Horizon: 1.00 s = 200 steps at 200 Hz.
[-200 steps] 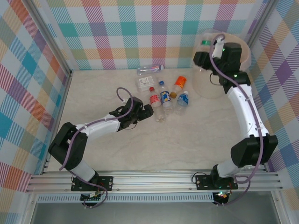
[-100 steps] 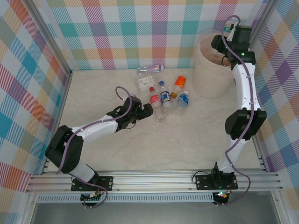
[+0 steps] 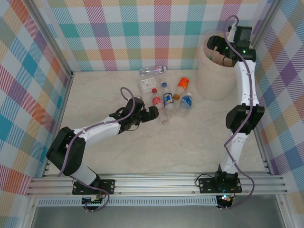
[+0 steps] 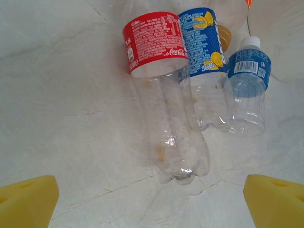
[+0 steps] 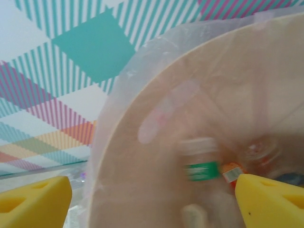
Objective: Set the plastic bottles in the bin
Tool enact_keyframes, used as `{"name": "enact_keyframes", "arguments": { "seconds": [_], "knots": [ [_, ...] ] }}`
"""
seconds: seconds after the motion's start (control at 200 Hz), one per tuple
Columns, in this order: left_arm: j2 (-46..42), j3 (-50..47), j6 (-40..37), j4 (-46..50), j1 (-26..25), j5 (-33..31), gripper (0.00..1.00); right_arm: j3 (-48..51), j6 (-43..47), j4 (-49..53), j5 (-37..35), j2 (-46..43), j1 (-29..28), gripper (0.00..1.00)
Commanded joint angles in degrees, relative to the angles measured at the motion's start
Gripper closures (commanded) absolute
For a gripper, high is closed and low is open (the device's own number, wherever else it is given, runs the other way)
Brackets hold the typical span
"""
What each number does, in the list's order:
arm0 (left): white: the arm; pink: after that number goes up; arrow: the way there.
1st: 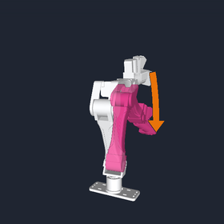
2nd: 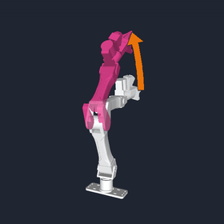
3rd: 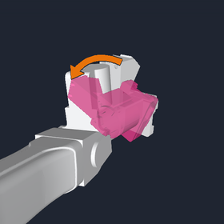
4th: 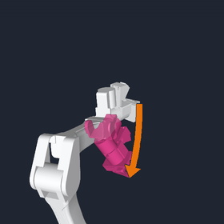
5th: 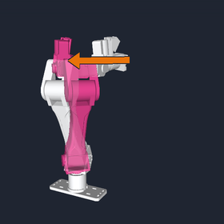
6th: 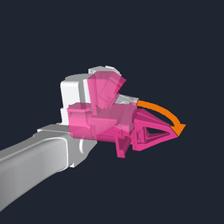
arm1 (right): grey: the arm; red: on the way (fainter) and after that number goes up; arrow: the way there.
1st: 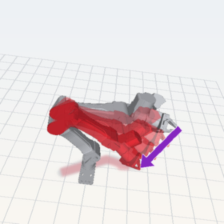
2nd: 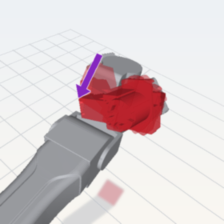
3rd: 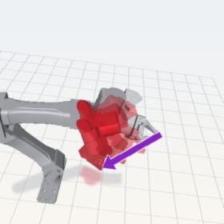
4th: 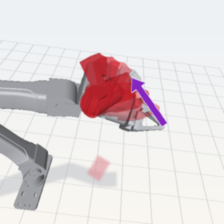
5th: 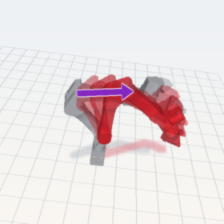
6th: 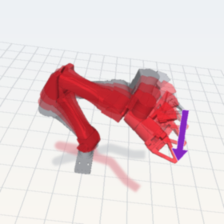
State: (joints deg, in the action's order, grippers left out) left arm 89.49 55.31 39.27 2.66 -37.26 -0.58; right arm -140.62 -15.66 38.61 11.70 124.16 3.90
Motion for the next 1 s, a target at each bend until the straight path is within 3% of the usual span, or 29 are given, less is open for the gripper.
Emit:
{"name": "enact_keyframes", "arguments": {
  "seconds": [0.0, 0.205, 0.3, 0.735, 0.995],
  "knots": [
    [1.3, 1.8, -1.9, -0.1, -1.1, 0.8, 0.0, 0.2, -0.8, -2.3, 4.9, -3.3, -0.1, 0.1],
    [3.3, 3.6, -1.7, 1.7, -2.0, -0.4, 0.0, 9.2, -1.5, -6.3, 7.0, -11.2, -0.2, 0.07],
    [4.9, 5.1, -2.0, 2.4, -2.9, -0.9, 0.0, 14.6, -3.0, -8.6, 9.5, -15.6, -0.2, 0.0],
    [16.1, 18.3, 1.5, 15.8, -5.0, -10.5, 0.0, 49.4, -10.3, -25.3, 14.8, -39.8, -3.6, 0.0],
    [22.5, 25.4, 1.1, 18.6, -4.9, -8.3, 0.0, 66.4, -14.0, -28.7, 13.5, -50.6, -5.7, 0.0]
  ]
}}
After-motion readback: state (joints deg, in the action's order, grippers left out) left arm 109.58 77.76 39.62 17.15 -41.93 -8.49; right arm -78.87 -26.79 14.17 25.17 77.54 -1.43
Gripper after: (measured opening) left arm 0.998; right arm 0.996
